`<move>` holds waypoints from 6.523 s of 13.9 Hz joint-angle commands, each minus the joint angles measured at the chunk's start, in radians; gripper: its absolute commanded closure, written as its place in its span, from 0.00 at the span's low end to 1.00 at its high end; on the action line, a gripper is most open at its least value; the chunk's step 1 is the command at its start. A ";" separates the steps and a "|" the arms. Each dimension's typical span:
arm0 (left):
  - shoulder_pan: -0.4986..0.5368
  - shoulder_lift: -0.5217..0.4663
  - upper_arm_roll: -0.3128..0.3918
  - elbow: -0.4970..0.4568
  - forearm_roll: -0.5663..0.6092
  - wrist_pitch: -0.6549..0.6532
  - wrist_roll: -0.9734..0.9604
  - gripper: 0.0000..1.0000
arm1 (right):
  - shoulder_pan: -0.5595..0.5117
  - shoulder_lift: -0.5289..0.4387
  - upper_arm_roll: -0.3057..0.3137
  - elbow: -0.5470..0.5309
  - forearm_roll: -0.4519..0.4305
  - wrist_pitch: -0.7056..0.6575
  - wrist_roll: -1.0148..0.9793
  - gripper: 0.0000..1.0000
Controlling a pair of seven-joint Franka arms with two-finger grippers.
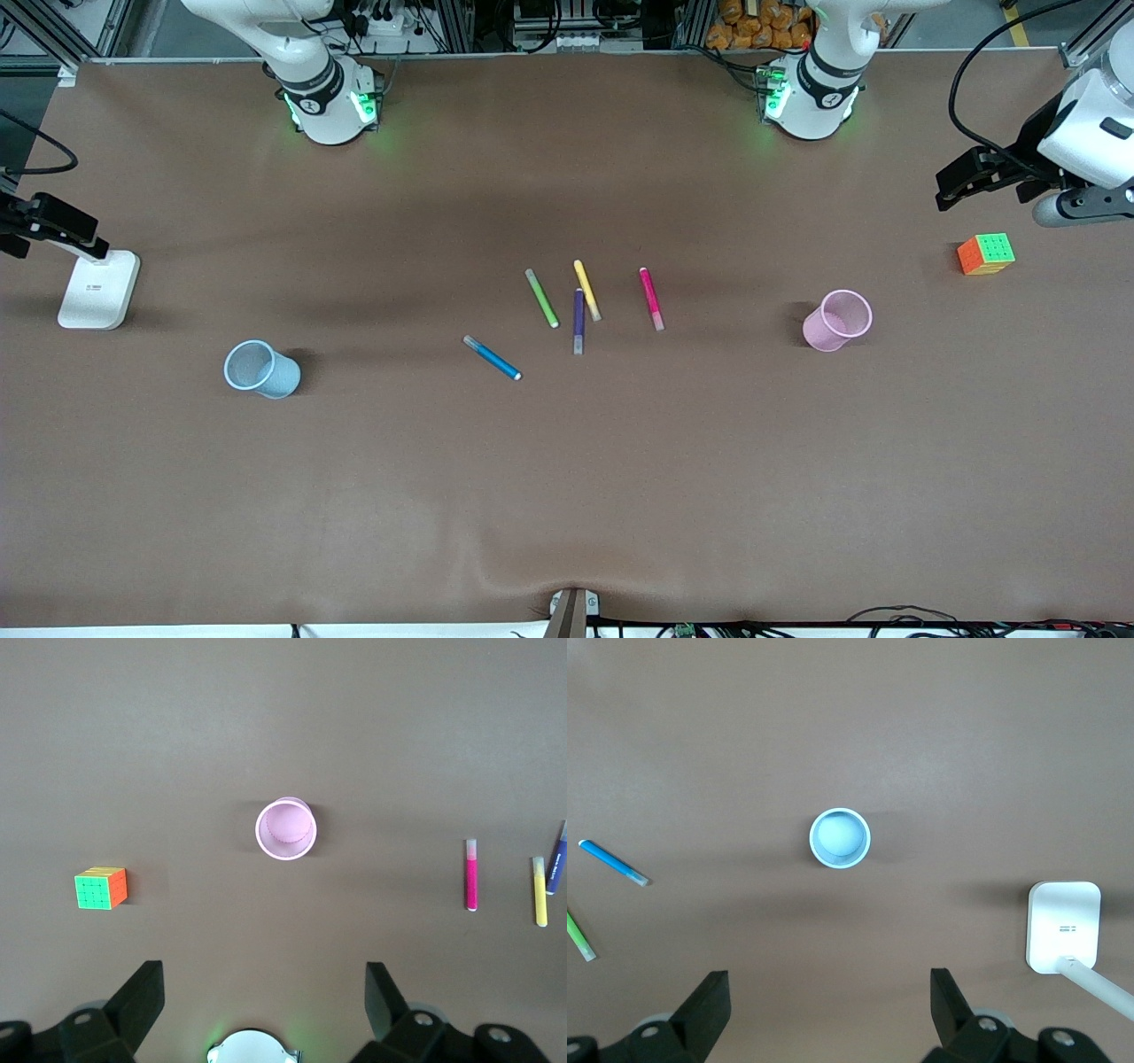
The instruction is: Place pink and blue markers in matching cups
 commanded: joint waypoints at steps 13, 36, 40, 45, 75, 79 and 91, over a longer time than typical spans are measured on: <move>0.019 0.024 0.002 0.044 -0.012 -0.057 -0.007 0.00 | -0.015 -0.008 0.014 0.002 -0.013 -0.009 0.006 0.00; -0.142 0.240 -0.134 0.044 -0.100 -0.100 -0.292 0.00 | -0.018 -0.008 0.013 0.002 -0.013 -0.010 0.004 0.00; -0.219 0.336 -0.134 0.041 -0.111 -0.098 -0.346 0.00 | -0.018 -0.008 0.013 0.002 -0.013 -0.010 0.004 0.00; -0.322 0.473 -0.134 0.038 -0.112 -0.003 -0.487 0.00 | -0.018 -0.008 0.013 0.002 -0.013 -0.010 0.004 0.00; -0.348 0.683 -0.137 -0.073 -0.144 0.448 -0.638 0.00 | -0.016 -0.006 0.013 0.001 -0.013 -0.012 0.004 0.00; -0.353 0.700 -0.136 -0.073 -0.172 0.477 -0.638 0.00 | -0.016 -0.006 0.013 0.001 -0.011 -0.012 0.004 0.00; -0.354 0.754 -0.136 -0.073 -0.187 0.537 -0.636 0.08 | -0.021 -0.008 0.013 0.001 -0.011 -0.013 0.004 0.00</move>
